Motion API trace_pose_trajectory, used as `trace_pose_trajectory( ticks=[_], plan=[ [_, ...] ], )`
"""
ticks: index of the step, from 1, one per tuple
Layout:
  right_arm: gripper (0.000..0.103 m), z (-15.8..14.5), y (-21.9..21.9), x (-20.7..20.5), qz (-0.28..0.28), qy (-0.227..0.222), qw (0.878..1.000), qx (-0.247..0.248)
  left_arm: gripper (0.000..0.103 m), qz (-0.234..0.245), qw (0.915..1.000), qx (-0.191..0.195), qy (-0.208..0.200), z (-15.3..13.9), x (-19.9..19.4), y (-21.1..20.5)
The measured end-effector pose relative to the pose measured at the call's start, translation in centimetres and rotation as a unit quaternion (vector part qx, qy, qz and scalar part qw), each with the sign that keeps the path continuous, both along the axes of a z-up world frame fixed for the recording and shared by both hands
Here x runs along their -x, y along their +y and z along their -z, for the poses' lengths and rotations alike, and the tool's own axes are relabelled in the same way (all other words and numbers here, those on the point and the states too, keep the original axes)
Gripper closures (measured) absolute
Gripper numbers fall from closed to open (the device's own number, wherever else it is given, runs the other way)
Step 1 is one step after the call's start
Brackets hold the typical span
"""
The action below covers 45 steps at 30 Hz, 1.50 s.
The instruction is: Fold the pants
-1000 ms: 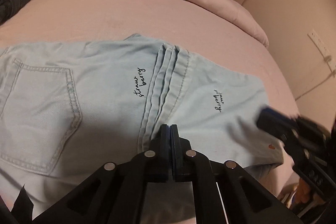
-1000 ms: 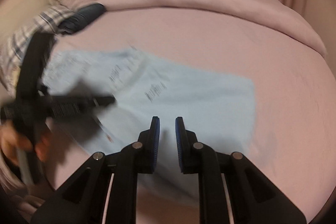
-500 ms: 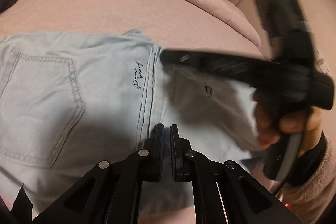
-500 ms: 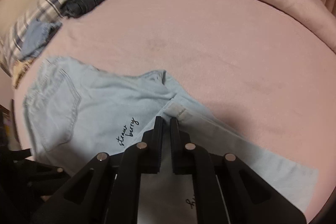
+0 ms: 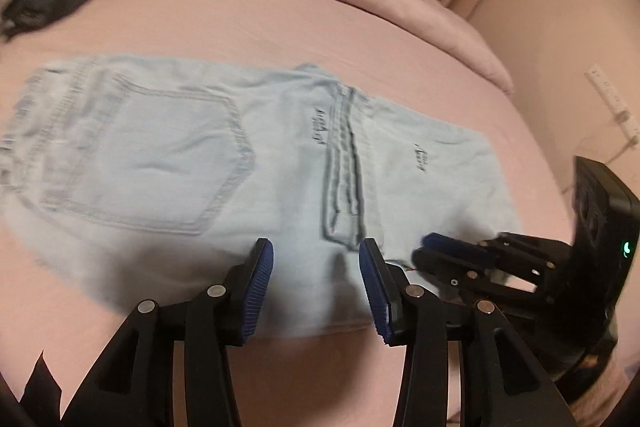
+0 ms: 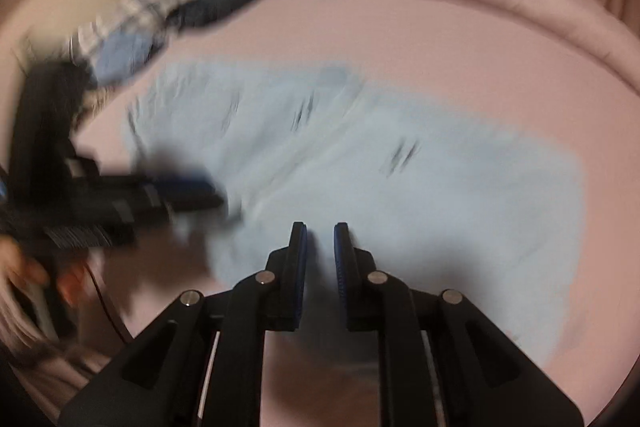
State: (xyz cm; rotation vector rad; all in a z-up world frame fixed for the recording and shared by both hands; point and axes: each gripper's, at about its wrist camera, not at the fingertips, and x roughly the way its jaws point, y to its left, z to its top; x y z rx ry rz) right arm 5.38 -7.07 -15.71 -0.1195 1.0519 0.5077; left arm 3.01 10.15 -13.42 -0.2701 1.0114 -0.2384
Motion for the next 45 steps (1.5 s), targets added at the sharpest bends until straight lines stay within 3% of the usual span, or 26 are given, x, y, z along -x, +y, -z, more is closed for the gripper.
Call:
trace_pose_trajectory(
  ticks=[2, 4, 6, 9, 11, 12, 13, 17, 20, 23, 25, 27, 30, 33, 37, 39, 45],
  plan=[
    [0.086, 0.4, 0.9, 0.2, 0.003, -0.016, 1.000, 0.018, 0.049, -0.014, 0.9993, -0.035, -0.006, -0.4, 0.8, 0.3],
    [0.087, -0.7, 1.0, 0.3, 0.000, -0.010, 1.000, -0.012, 0.046, -0.021, 0.9987, -0.045, -0.016, -1.0, 1.7, 0.8],
    [0.087, -2.1, 1.4, 0.3, -0.006, -0.034, 0.999, -0.028, 0.042, -0.031, 0.9976, -0.058, -0.022, -1.4, 2.1, 1.0],
    [0.086, -3.7, 2.6, -0.4, -0.007, -0.073, 0.997, -0.030, 0.025, -0.050, 0.9953, -0.077, -0.029, -2.0, 2.5, 1.0],
    [0.071, -3.6, 2.8, -1.5, 0.008, -0.069, 0.996, -0.048, 0.018, -0.060, 0.9941, -0.083, -0.035, -2.3, 2.9, 1.3],
    [0.054, -3.3, 3.2, -1.9, 0.014, -0.067, 0.996, -0.050, 0.018, -0.065, 0.9936, -0.086, -0.036, -2.3, 3.1, 1.6],
    [0.049, -2.7, 3.6, -2.4, 0.024, -0.062, 0.997, -0.044, 0.018, -0.067, 0.9931, -0.089, -0.037, -2.4, 3.4, 1.9],
    [0.055, 1.1, 5.5, -2.2, 0.016, 0.006, 1.000, -0.004, 0.018, -0.093, 0.9896, -0.101, -0.043, -2.8, 3.2, 2.6],
    [0.055, 1.0, 7.2, -0.6, -0.014, -0.044, 0.997, 0.056, 0.018, -0.112, 0.9882, -0.097, -0.040, -2.6, 2.9, 3.2],
    [0.056, -0.5, 7.5, -0.4, -0.019, -0.034, 0.999, 0.034, 0.018, -0.125, 0.9875, -0.087, -0.040, -2.4, 3.2, 4.5],
    [0.057, -2.5, 7.1, 0.2, -0.027, -0.039, 0.999, -0.017, 0.018, -0.139, 0.9873, -0.065, -0.041, -2.3, 3.5, 5.9],
    [0.057, -3.8, 7.1, 0.7, -0.029, -0.050, 0.998, -0.038, 0.018, -0.157, 0.9863, -0.028, -0.042, -2.1, 4.1, 7.5],
    [0.056, -4.3, 7.0, 0.6, -0.026, -0.039, 0.997, -0.059, 0.018, -0.193, 0.9791, 0.051, -0.036, -1.3, 4.7, 11.0],
    [0.056, -3.8, 7.0, 0.3, -0.013, -0.026, 0.997, -0.065, 0.018, -0.220, 0.9645, 0.145, -0.018, 0.2, 4.6, 14.3],
    [0.055, -2.8, 7.6, 0.6, -0.010, -0.005, 0.997, -0.070, 0.018, -0.257, 0.9373, 0.235, 0.004, 2.5, 4.2, 17.0],
    [0.055, -2.5, 8.1, 0.7, -0.016, -0.001, 0.998, -0.066, 0.018, -0.262, 0.9288, 0.262, 0.003, 3.0, 3.9, 17.6],
    [0.055, -2.0, 8.5, 0.6, -0.024, 0.008, 0.998, -0.065, 0.018, -0.272, 0.9182, 0.288, -0.002, 3.4, 1.7, 18.0]
  ],
)
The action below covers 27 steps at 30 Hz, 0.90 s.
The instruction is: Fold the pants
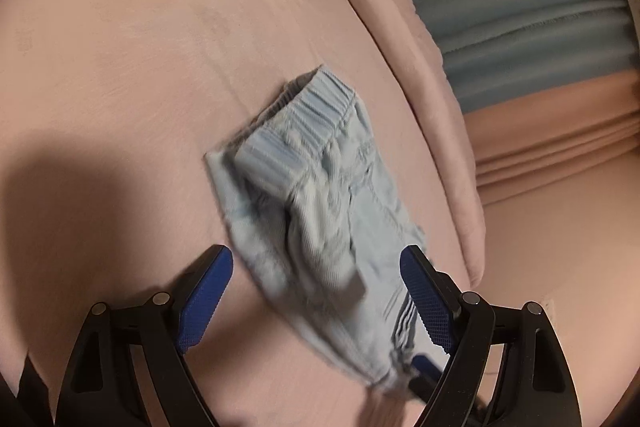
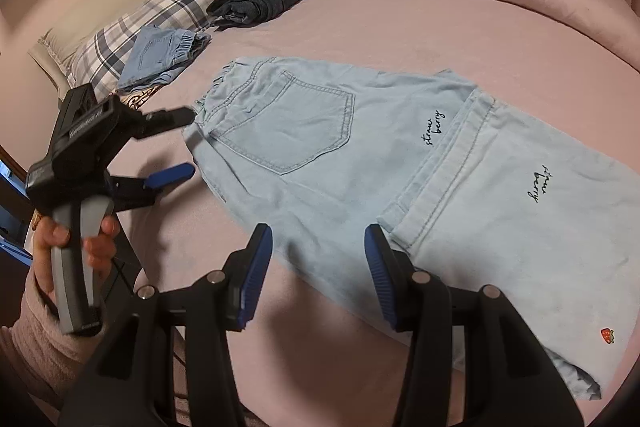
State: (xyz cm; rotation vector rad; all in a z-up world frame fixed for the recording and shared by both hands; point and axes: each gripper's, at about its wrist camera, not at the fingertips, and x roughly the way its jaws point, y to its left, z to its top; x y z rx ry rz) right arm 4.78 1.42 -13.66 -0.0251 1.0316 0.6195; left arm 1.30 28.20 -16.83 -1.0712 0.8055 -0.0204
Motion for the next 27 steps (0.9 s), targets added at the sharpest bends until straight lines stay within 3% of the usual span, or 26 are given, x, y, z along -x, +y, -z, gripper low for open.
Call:
trace_pose_trajectory(
  ticks=[4, 6, 7, 8, 10, 15, 19, 23, 26, 27],
  plan=[
    [0.055, 0.1, -0.1, -0.2, 0.002, 0.003, 1.000, -0.001, 0.018, -0.017, 0.9998, 0.012, 0.006, 0.1, -1.5, 0.1],
    [0.055, 0.1, -0.1, -0.1, 0.000, 0.002, 1.000, -0.002, 0.037, -0.024, 0.9996, 0.004, 0.015, 0.0, -1.7, -0.1],
    [0.055, 0.1, -0.2, -0.2, 0.000, 0.002, 1.000, -0.002, 0.060, -0.024, 0.9993, -0.007, 0.027, 0.2, -1.8, -0.2],
    [0.055, 0.1, -0.2, -0.1, 0.000, 0.000, 1.000, -0.001, 0.067, -0.024, 0.9991, -0.009, 0.032, 0.5, -1.8, -0.2],
    [0.055, 0.1, -0.4, -0.1, 0.000, -0.002, 1.000, 0.000, 0.069, -0.030, 0.9991, -0.002, 0.029, 0.8, -1.5, -0.1],
    [0.055, 0.2, -1.0, -0.3, 0.011, 0.002, 1.000, -0.005, 0.077, -0.019, 0.9990, -0.028, 0.027, -0.5, -1.5, -0.8],
    [0.054, 0.2, -1.3, -0.4, 0.019, 0.012, 0.999, -0.028, 0.085, 0.011, 0.9945, -0.104, -0.005, -3.4, -1.5, -2.7],
    [0.053, -0.3, -2.3, -0.9, 0.034, 0.034, 0.994, -0.094, 0.085, 0.066, 0.9740, -0.207, -0.064, -7.4, -1.5, -6.6],
    [0.053, -1.1, -4.4, -2.2, 0.072, 0.057, 0.977, -0.190, 0.085, 0.123, 0.9476, -0.279, -0.095, -9.4, -1.6, -10.4],
    [0.052, -1.3, -5.2, -2.7, 0.088, 0.064, 0.969, -0.220, 0.085, 0.148, 0.9347, -0.306, -0.104, -9.8, -1.7, -12.1]
  ],
)
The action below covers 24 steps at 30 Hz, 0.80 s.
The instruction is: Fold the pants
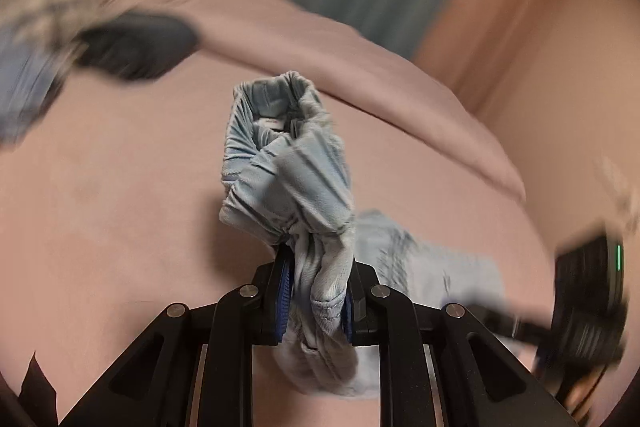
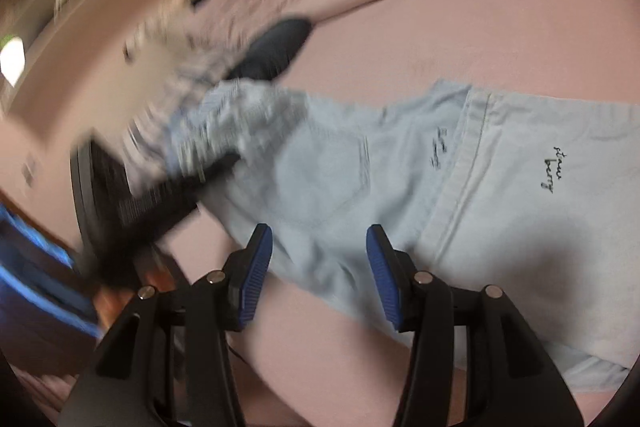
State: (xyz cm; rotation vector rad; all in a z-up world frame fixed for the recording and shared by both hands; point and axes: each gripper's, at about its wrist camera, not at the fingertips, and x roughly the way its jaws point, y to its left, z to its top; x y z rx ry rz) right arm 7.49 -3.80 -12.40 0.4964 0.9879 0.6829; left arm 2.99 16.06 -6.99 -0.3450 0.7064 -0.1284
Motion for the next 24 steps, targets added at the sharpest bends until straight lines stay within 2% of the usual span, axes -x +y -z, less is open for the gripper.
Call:
trace_pose_trajectory(
  ticks=[3, 5, 7, 9, 12, 13, 14, 16, 17, 19, 21, 24],
  plan=[
    [0.047, -0.2, -2.0, -1.2, 0.035, 0.025, 0.996, -0.082, 0.085, 0.051, 0.9971, -0.057, 0.005, -0.1, -0.6, -3.6],
    [0.038, -0.1, -3.1, -1.6, 0.049, 0.040, 0.988, -0.141, 0.082, 0.093, 0.9920, -0.084, 0.017, 0.2, -1.9, -6.2],
    [0.020, 0.2, -4.1, -2.2, 0.065, 0.064, 0.978, -0.188, 0.074, 0.120, 0.9873, -0.099, 0.032, 0.8, -2.3, -8.0],
    [0.019, 0.9, -4.9, -2.4, 0.082, 0.083, 0.972, -0.205, 0.073, 0.129, 0.9822, -0.125, 0.055, 1.7, -2.7, -9.4],
    [0.019, 2.4, -5.6, -2.9, 0.112, 0.114, 0.971, -0.175, 0.072, 0.128, 0.9791, -0.149, 0.053, 2.0, -2.1, -9.8],
    [0.019, 3.1, -5.8, -2.9, 0.117, 0.127, 0.970, -0.173, 0.065, 0.127, 0.9785, -0.154, 0.051, 2.0, -1.8, -9.7],
    [0.019, 3.8, -5.9, -3.0, 0.120, 0.142, 0.967, -0.176, 0.039, 0.128, 0.9770, -0.162, 0.054, 2.1, -1.6, -9.6],
    [0.020, 4.6, -5.7, -2.9, 0.116, 0.164, 0.962, -0.183, 0.001, 0.148, 0.9772, -0.144, 0.050, 2.3, -1.3, -9.5],
    [0.020, 5.0, -5.5, -2.9, 0.114, 0.174, 0.960, -0.187, 0.001, 0.146, 0.9787, -0.139, 0.041, 2.5, -1.2, -9.5],
    [0.020, 5.2, -4.7, -2.9, 0.101, 0.184, 0.956, -0.206, 0.001, 0.138, 0.9795, -0.138, 0.050, 2.7, -1.9, -9.5],
    [0.019, 4.6, -4.2, -2.7, 0.095, 0.179, 0.953, -0.223, 0.001, 0.137, 0.9830, -0.107, 0.057, 2.8, -1.9, -9.1],
    [0.018, 4.1, -3.9, -2.9, 0.100, 0.184, 0.956, -0.204, 0.001, 0.146, 0.9865, -0.060, 0.044, 2.2, -1.6, -8.0]
  ],
)
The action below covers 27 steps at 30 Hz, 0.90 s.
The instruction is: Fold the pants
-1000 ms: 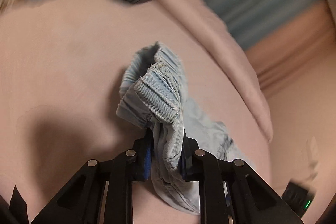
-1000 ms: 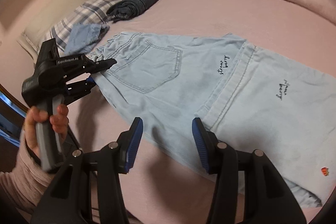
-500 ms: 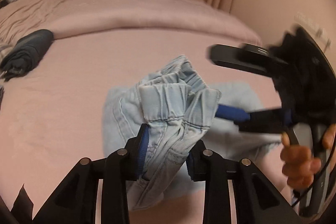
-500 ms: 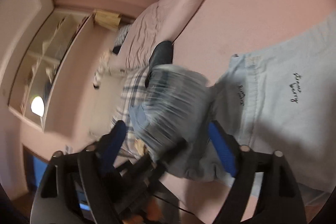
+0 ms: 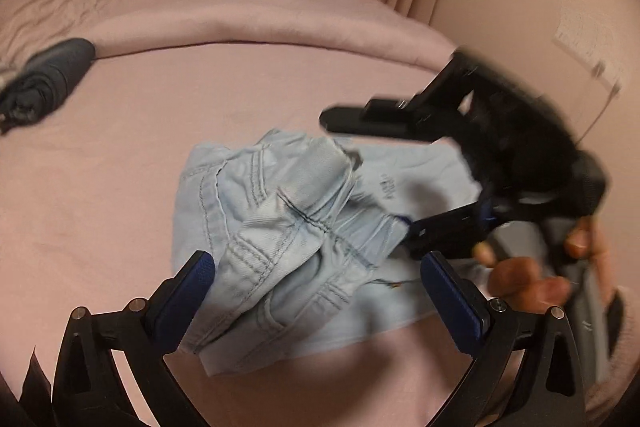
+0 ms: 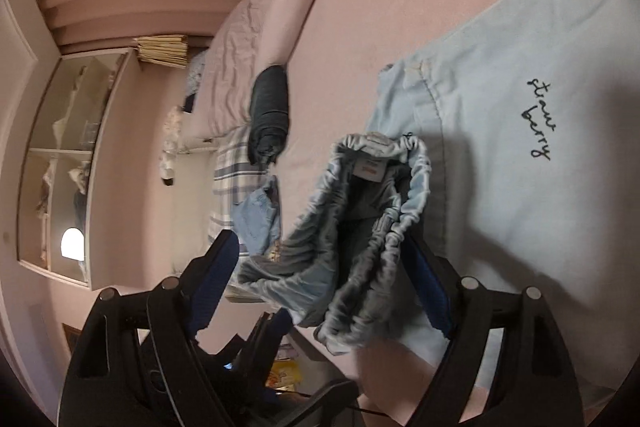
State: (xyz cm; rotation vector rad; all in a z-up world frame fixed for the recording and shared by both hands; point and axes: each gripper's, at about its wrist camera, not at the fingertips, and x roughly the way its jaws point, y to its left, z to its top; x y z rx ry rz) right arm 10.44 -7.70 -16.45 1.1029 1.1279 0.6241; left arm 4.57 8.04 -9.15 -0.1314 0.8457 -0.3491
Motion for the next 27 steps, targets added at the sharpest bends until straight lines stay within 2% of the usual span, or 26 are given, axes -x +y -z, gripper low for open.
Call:
trace_pose_trajectory(
  ticks=[4, 6, 9, 11, 12, 13, 16, 18, 21, 23, 27],
  plan=[
    [0.017, 0.2, 0.0, -0.4, 0.003, 0.021, 1.000, -0.007, 0.001, 0.041, 0.9989, 0.022, -0.007, -0.4, 2.0, 0.3],
    [0.016, 0.0, 0.3, -0.5, -0.003, 0.030, 1.000, 0.000, 0.001, 0.065, 0.9972, 0.037, 0.002, 0.1, 3.0, 0.6],
    [0.017, 0.5, 1.2, -1.4, -0.024, 0.054, 0.998, 0.027, 0.001, 0.039, 0.9972, 0.058, 0.025, 1.2, 4.0, 2.2],
    [0.029, 0.8, 1.6, -1.3, -0.038, 0.058, 0.997, 0.039, 0.001, 0.004, 0.9965, 0.075, 0.035, 1.8, 4.2, 4.0],
    [0.043, 0.8, 1.8, -1.3, -0.044, 0.056, 0.996, 0.052, 0.001, -0.008, 0.9957, 0.084, 0.038, 1.8, 4.4, 4.6],
    [0.052, 0.9, 2.0, -1.4, -0.045, 0.053, 0.996, 0.059, 0.001, -0.020, 0.9942, 0.098, 0.040, 1.9, 4.6, 5.5],
    [0.066, 1.1, 1.6, -1.5, -0.040, 0.042, 0.996, 0.072, 0.001, -0.062, 0.9862, 0.144, 0.052, 2.2, 4.5, 7.8],
    [0.071, 1.1, 1.3, -1.3, -0.033, 0.029, 0.995, 0.085, 0.001, -0.098, 0.9774, 0.171, 0.077, 3.2, 3.6, 9.2],
    [0.074, 0.7, 1.3, -1.0, -0.032, 0.007, 0.993, 0.110, 0.001, -0.134, 0.9688, 0.183, 0.100, 4.1, 2.5, 10.5],
    [0.075, -0.4, 1.6, -1.1, -0.037, -0.020, 0.991, 0.124, 0.001, -0.139, 0.9670, 0.187, 0.102, 4.9, 3.5, 11.4],
    [0.076, -6.4, 0.0, -1.1, -0.028, -0.119, 0.983, 0.140, 0.001, -0.130, 0.9699, 0.180, 0.099, 4.5, 3.4, 10.4]
  ],
)
